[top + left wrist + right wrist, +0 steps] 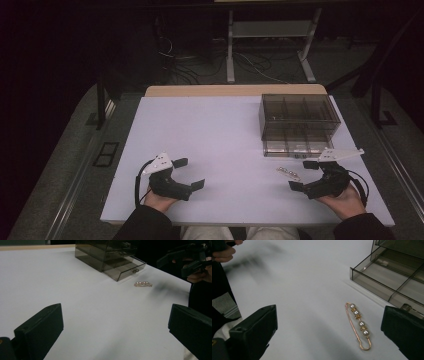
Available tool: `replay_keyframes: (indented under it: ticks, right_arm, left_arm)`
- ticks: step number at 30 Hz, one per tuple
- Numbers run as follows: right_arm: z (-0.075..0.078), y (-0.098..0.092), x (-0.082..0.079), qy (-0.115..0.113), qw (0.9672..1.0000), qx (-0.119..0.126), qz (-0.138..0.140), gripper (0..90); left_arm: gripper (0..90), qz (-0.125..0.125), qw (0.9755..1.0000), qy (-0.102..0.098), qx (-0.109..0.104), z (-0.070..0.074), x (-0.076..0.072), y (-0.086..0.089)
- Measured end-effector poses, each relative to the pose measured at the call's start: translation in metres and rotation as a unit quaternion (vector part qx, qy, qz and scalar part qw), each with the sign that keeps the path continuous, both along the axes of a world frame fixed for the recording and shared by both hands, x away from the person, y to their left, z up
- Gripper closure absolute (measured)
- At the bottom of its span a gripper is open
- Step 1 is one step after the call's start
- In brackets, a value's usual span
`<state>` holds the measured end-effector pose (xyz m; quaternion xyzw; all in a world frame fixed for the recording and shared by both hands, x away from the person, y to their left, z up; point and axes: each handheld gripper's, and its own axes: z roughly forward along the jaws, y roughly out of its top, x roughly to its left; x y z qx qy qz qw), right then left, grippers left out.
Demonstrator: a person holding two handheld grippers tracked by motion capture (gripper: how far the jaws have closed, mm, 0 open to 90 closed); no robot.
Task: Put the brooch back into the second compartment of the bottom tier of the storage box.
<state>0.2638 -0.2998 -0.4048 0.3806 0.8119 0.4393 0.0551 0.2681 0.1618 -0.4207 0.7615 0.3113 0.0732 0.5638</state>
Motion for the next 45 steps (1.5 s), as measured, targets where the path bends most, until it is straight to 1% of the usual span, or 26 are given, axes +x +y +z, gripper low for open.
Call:
replay_keyframes:
  ticks: [1,3,4,10,11,23,24,34,39,40,45]
  right_arm:
    - [0.001,-0.001,0.001,0.0,1.0,-0.004,0.003,0.4]
    - [0.002,-0.001,0.003,0.003,1.0,-0.006,0.004,0.4]
    - [0.003,-0.002,0.004,0.0,1.0,-0.008,0.006,0.4]
    - [0.005,-0.001,0.007,0.011,0.9998,-0.015,0.01,0.4]
    - [0.005,-0.001,0.009,0.013,0.9997,-0.017,0.015,0.4]
    - [0.006,-0.002,0.018,0.032,0.9984,-0.038,0.025,0.4]
    - [0.006,-0.002,0.02,0.036,0.9979,-0.045,0.03,0.4]
    - [-0.001,0.0,0.029,0.057,0.9949,-0.066,0.049,0.4]
    - [-0.004,0.002,0.032,0.063,0.9938,-0.073,0.055,0.4]
    - [-0.006,0.002,0.034,0.068,0.993,-0.077,0.059,0.4]
    - [-0.009,0.004,0.038,0.074,0.9917,-0.082,0.067,0.4]
  left_arm:
    - [0.0,0.0,1.0,0.0,0.0,0.0,0.0,0.0]
    - [0.0,0.001,1.0,0.0,0.0,0.0,0.0,0.0]
    - [0.0,0.001,1.0,-0.001,0.0,0.0,0.0,0.001]
    - [0.0,0.002,1.0,-0.001,-0.001,0.0,0.0,0.001]
    - [0.0,0.003,1.0,0.0,-0.001,0.0,0.0,0.001]
    - [0.0,0.003,1.0,0.0,0.0,0.0,0.0,0.001]
    - [0.0,0.003,1.0,0.0,0.0,0.0,0.0,0.001]
    - [0.0,0.001,1.0,-0.002,0.003,0.0,0.0,0.001]
    - [0.0,0.001,1.0,-0.001,0.003,0.0,0.0,0.0]
    - [0.0,0.001,1.0,-0.001,0.002,0.0,0.0,0.0]
    - [0.0,0.001,1.0,0.0,0.002,0.0,0.0,0.0]
